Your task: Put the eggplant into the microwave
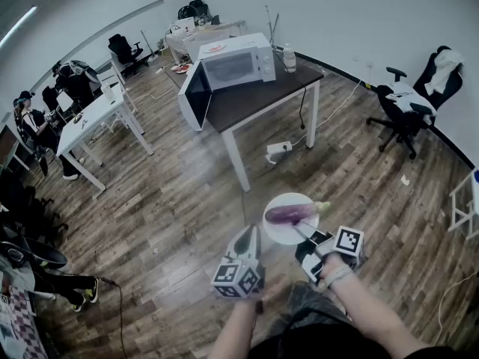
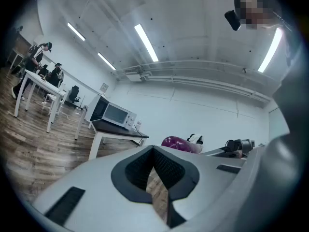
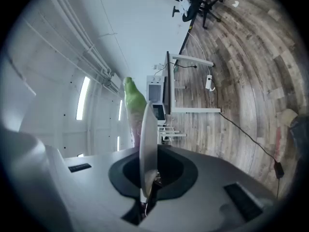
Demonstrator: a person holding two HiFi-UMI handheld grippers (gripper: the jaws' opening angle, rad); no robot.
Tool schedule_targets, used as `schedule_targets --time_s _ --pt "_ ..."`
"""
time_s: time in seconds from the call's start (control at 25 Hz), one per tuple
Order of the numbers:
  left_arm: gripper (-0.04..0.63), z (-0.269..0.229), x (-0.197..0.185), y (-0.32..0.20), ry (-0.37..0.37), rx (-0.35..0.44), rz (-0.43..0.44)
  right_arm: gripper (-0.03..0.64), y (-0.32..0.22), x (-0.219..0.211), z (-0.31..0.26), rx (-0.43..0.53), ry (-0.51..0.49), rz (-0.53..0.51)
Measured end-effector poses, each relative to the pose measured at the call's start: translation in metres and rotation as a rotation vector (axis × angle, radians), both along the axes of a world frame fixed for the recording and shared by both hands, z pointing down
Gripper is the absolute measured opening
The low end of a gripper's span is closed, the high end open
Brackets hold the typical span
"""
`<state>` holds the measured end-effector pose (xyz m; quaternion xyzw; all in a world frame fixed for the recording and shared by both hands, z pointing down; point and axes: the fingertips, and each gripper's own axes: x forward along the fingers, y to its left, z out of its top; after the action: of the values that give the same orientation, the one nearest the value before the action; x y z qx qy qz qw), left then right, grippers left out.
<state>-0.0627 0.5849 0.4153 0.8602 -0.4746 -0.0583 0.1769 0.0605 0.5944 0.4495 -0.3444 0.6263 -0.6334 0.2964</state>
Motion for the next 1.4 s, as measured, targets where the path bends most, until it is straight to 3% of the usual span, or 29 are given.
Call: schedule_targets --time_s 0.92,1.4 --pt "0.0 -0.004 0.042 -0.176 -0.038 0.02 -0.109 0.006 -0.192 0.038 -0.005 0.036 0.008 -0.156" --pt "0.0 -0.001 0.048 -0.23 -0.031 0.011 -0.158 0.006 -0.261 0.038 0.001 0.015 -0.002 -0.188"
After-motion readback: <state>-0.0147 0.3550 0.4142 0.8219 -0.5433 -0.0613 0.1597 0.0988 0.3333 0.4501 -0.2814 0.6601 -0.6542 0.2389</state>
